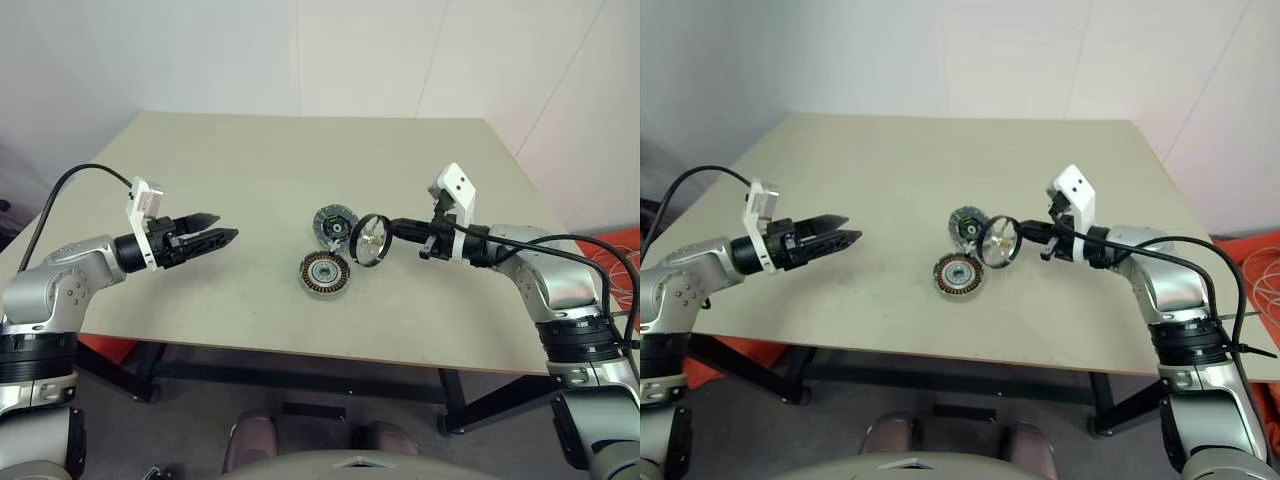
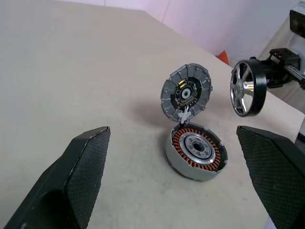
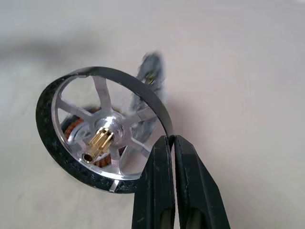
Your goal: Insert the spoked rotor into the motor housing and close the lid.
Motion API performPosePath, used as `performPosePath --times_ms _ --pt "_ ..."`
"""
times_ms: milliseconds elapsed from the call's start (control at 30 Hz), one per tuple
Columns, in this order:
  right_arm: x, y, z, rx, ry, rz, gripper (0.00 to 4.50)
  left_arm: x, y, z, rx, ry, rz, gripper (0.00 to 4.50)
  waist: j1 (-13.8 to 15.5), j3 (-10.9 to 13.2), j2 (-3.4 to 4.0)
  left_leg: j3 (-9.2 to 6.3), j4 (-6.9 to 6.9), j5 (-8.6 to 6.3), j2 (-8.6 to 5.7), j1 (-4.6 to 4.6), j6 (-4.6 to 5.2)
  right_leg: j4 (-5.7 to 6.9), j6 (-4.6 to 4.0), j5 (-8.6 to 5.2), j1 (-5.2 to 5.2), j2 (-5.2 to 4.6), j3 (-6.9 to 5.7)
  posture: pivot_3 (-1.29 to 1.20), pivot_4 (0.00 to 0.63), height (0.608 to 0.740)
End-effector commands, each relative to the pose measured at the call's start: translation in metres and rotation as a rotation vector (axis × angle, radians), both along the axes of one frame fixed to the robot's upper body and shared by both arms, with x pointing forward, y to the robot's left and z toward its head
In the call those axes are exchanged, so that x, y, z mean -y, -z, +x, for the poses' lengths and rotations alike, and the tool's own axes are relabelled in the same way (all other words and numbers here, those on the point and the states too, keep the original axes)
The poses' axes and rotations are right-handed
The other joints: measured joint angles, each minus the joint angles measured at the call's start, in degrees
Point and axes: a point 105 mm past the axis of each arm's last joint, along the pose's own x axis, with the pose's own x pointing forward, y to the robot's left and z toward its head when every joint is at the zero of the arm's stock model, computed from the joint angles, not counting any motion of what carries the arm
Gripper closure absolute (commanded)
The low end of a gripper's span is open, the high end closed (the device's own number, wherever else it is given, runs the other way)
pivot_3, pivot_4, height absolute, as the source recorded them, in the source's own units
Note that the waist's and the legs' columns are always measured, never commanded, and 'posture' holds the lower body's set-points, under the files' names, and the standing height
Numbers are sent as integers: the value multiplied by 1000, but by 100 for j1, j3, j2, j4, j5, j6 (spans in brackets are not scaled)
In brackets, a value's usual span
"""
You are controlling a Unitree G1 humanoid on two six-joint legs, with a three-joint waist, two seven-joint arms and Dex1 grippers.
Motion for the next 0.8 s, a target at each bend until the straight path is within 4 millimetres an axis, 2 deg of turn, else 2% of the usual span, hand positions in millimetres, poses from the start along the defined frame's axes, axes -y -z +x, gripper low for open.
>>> performPosePath --times_ms 33,200,367,667,800 --pt "4 -3 5 51 69 57 4472 -2 -12 0 46 -15 -18 0 -2 0 0 0 0 -1 0 -2 1 0 0 0 -1 -1 0 0 0 740" --pt "10 12 10 80 174 70 4472 -2 -8 -1 38 -28 -29 0 -23 0 0 0 0 -1 0 -5 2 -5 -2 1 -2 -1 0 0 0 740" --pt "29 24 19 106 305 55 4472 1 -5 -3 33 -27 -31 0 -43 0 0 0 0 0 0 -2 0 -5 25 -14 0 -1 0 0 0 740" --pt "58 38 20 104 378 -18 4472 5 -3 -1 31 -19 -26 0 -52 0 0 0 0 -1 -1 -2 2 -6 24 -14 0 0 1 0 0 740" --pt "63 41 17 88 371 -22 4472 7 -1 -1 27 -15 -25 0 -59 0 0 0 0 -2 -1 -2 3 -6 23 -14 0 2 1 0 0 740"
